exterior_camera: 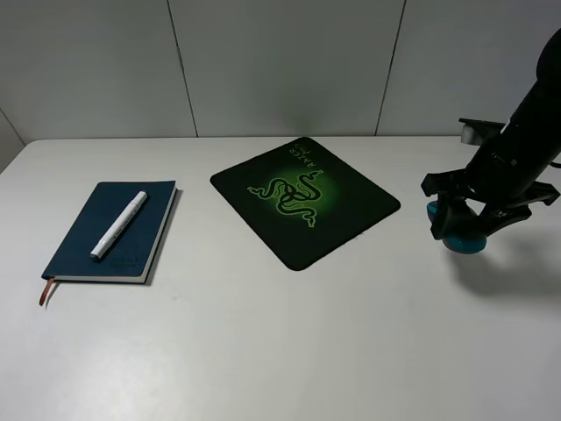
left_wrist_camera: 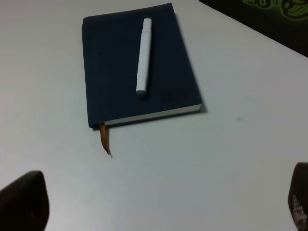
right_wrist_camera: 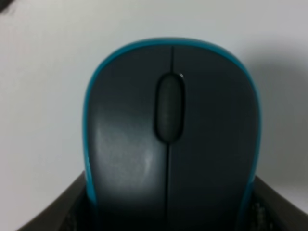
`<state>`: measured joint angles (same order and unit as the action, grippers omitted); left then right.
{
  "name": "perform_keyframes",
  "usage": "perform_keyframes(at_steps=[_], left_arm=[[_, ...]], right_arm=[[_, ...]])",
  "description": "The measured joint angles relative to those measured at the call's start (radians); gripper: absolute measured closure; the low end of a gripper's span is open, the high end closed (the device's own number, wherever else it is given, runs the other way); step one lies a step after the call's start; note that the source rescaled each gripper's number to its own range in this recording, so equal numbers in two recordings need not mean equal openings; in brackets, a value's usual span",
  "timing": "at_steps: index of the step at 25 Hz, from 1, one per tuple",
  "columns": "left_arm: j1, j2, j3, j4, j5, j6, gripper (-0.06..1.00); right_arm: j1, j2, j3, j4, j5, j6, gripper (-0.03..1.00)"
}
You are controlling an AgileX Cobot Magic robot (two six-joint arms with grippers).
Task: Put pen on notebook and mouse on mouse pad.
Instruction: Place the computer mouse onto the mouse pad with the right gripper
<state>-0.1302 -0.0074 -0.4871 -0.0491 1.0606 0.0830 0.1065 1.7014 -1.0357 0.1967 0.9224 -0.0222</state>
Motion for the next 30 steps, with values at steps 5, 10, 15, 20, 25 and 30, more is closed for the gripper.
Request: perform_keyframes(at_steps=[5,10,15,20,25,30], left_arm=[[0.0,0.0,0.0,0.0,0.0,0.0,-0.06],[0.0,0.0,0.0,0.0,0.0,0.0,-0.06],[0.0,0.0,0.0,0.0,0.0,0.0,-0.06],[0.0,0.0,0.0,-0.002,0.0,0.0,-0.06],[0.0,0.0,0.0,-0.001,0.0,0.0,-0.06],[0.0,0.0,0.0,-0.001,0.0,0.0,-0.06]], right_arm=[[0.0,0.0,-0.073,0.023,0.102,0.001,0.96],[0.046,0.0,-0.086,0.032,0.112,0.022,0.96],[0.155,0.0,-0.087,0.007,0.081,0.1,0.96],[0.22,0.0,-0.087,-0.003,0.03,0.131,0.96],[0.27,0.043,-0.15,-0.01,0.053,0.15,0.96],[0.321,0.158,-0.297,-0.037,0.138,0.151,0.96]])
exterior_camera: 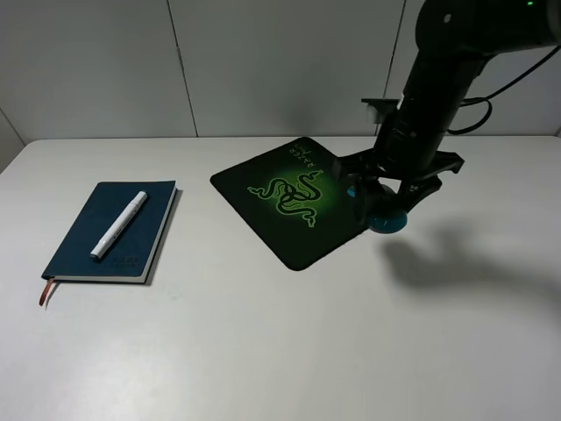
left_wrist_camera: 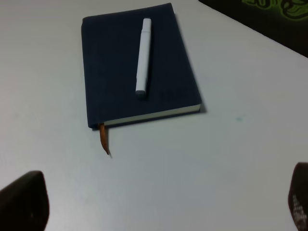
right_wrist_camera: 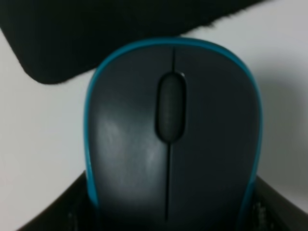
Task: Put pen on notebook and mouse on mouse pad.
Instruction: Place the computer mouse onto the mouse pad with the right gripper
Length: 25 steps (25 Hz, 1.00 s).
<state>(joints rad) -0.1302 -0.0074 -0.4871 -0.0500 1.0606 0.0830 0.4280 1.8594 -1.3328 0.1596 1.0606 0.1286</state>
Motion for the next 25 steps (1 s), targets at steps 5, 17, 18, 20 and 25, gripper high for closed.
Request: perform_keyframes(at_steps=[5,17,18,20,25], left_arm=[[0.0,0.0,0.0,0.0,0.0,0.0,-0.06],[0.0,0.0,0.0,0.0,0.0,0.0,-0.06],[0.0,0.0,0.0,0.0,0.0,0.0,-0.06],[0.0,0.0,0.0,0.0,0.0,0.0,-0.06],[0.0,0.0,0.0,0.0,0.0,0.0,-0.06]], right_arm=[[0.046,0.137,-0.189,-0.02,0.05,0.014,0.96],[0.048,0.418,-0.562,-0.017,0.139,0.007,0.96],[0.048,0.44,-0.591,-0.017,0.143,0.006,0.96],[0.048,0.482,-0.651,-0.017,0.151,0.003,0.96],[0.048,0.572,-0.767,-0.01,0.15,0.003,0.96]])
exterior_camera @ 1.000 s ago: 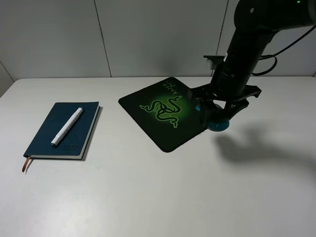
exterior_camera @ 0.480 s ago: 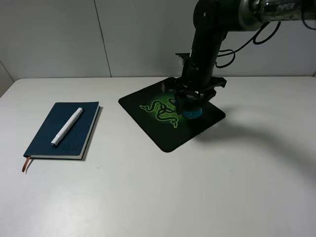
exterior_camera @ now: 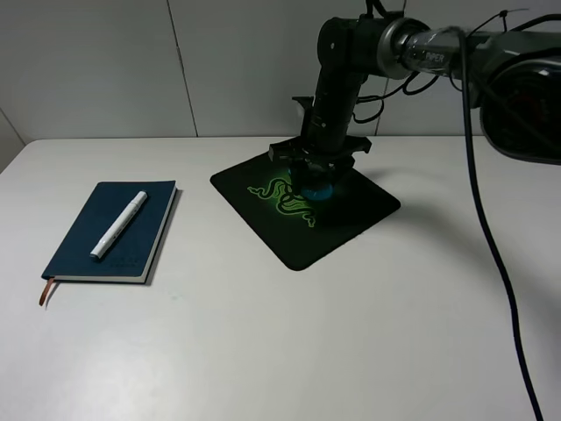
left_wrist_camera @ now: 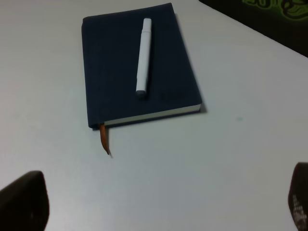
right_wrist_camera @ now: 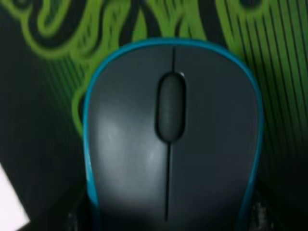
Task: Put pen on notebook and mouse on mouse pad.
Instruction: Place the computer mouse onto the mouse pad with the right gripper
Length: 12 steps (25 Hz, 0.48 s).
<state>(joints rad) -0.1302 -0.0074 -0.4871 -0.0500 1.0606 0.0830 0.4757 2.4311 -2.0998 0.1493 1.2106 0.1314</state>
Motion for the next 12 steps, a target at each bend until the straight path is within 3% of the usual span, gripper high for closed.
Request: perform_keyframes(at_steps=[6,12], left_arm=[[0.0,0.0,0.0,0.0,0.0,0.0,-0.06],[0.0,0.0,0.0,0.0,0.0,0.0,-0.06]], right_arm=[[0.0,0.04,-0.018,0.039,-0.034,0.0,0.96],[0.0,0.052,-0.018,0.015,-0.061,-0.007,0.96]])
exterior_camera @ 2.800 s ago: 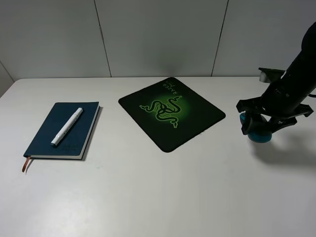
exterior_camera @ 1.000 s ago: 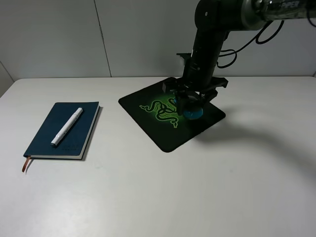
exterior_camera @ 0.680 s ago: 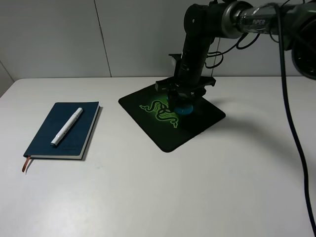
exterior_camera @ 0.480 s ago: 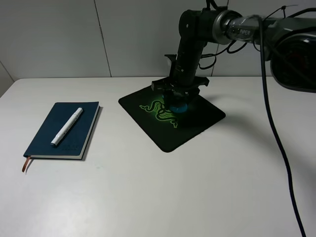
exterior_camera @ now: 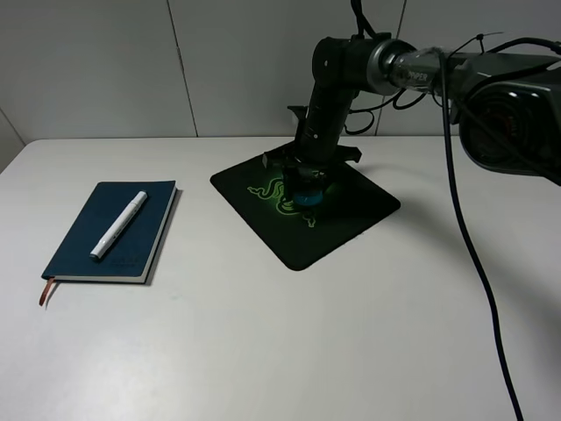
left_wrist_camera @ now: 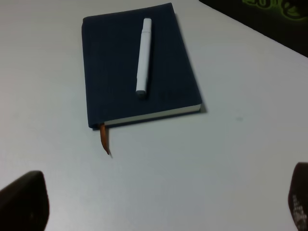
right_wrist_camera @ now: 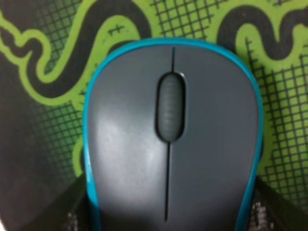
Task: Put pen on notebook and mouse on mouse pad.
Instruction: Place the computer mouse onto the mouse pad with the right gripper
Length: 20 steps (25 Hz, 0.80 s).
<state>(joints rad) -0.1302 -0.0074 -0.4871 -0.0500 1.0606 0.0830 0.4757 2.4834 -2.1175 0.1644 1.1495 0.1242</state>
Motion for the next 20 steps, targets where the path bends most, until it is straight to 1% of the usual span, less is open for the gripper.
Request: perform_keyframes(at_steps=[4,9,10,11,13,14,15,17,20], left_arm=[[0.0,0.0,0.0,0.0,0.0,0.0,-0.06],[0.0,0.0,0.0,0.001,0.0,0.0,-0.06],[0.0,0.0,0.0,0.001,0.0,0.0,-0.06],[0.0,0.0,0.0,0.001,0.0,0.0,-0.06],[0.0,0.0,0.0,0.001,0.0,0.0,-0.06],[0.0,0.0,0.0,0.001,0.0,0.0,-0.06],[0.0,0.0,0.0,0.001,0.0,0.0,-0.06],[0.0,0.0,0.0,0.001,0.0,0.0,-0.06],[0.0,0.0,0.0,0.001,0.0,0.0,-0.06]], right_arm=[[0.0,0.0,0.0,-0.024,-0.004,-0.02,0.96],[0.0,0.0,0.0,-0.026,-0.006,-0.03,0.96],[0.0,0.0,0.0,-0.026,-0.006,-0.034,0.94],[0.0,0.0,0.0,-0.026,-0.006,-0.035,0.81],[0.0,0.0,0.0,-0.026,-0.007,-0.042,0.28],[0.0,0.0,-0.001,-0.026,-0.011,-0.044,0.15],[0.0,0.0,-0.001,-0.026,-0.015,-0.045,0.08],[0.0,0.0,-0.001,-0.025,-0.018,-0.046,0.01],[0.0,0.0,-0.001,-0.025,-0.018,-0.046,-0.03]])
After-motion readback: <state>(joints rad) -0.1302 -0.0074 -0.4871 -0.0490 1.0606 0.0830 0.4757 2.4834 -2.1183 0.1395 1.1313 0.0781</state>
